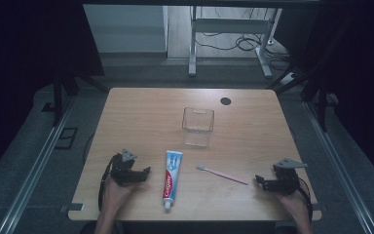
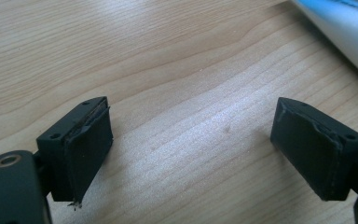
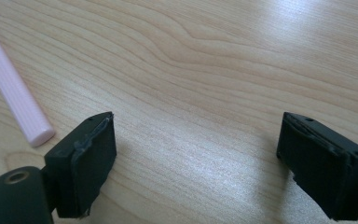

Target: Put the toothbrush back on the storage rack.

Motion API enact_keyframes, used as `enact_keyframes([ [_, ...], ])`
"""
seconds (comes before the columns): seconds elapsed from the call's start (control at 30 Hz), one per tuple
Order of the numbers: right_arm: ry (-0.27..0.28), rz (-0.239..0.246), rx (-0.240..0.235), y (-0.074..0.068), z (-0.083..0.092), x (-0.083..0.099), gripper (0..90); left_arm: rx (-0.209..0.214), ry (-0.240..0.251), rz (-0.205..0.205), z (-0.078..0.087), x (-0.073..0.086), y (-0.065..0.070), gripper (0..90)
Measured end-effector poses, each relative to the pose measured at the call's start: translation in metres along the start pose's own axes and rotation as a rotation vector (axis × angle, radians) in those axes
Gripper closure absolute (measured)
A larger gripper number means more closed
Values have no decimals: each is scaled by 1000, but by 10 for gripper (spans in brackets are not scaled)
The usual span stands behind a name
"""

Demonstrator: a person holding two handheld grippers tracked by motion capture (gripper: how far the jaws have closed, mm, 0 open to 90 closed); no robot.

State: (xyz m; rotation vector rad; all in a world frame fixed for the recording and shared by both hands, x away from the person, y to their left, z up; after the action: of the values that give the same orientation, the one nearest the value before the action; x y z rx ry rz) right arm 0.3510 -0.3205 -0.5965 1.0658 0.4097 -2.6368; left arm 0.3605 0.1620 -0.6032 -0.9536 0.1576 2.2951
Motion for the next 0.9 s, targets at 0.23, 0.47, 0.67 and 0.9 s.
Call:
enact_keyframes([
  [0.23, -4, 0, -2, 0, 0, 0, 97, -5, -1, 8, 0, 0, 0, 129],
  [0.47, -3, -2, 0, -1, 0, 1, 98, -7, 1, 9, 0, 0, 0, 130],
  [0.67, -11, -6, 5, -1, 1, 0, 134, -7, 1, 9, 0, 0, 0, 131],
  [0.9, -34, -20, -11, -2, 2, -1, 135, -8, 1, 9, 0, 0, 0, 132],
])
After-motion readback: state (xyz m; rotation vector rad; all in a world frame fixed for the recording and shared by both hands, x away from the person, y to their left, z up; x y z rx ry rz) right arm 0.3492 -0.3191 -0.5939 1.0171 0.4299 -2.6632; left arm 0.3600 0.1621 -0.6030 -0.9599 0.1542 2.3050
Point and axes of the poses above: each handheld gripper's, and its own axes: z roughly backward along the jaws, x roughly out of its underside, y roughly to its right, the point moved 8 cm from there along -z, roughly forward along the jaws, and after that the axes turned 13 degrees about -z, right-handed, at the moved point
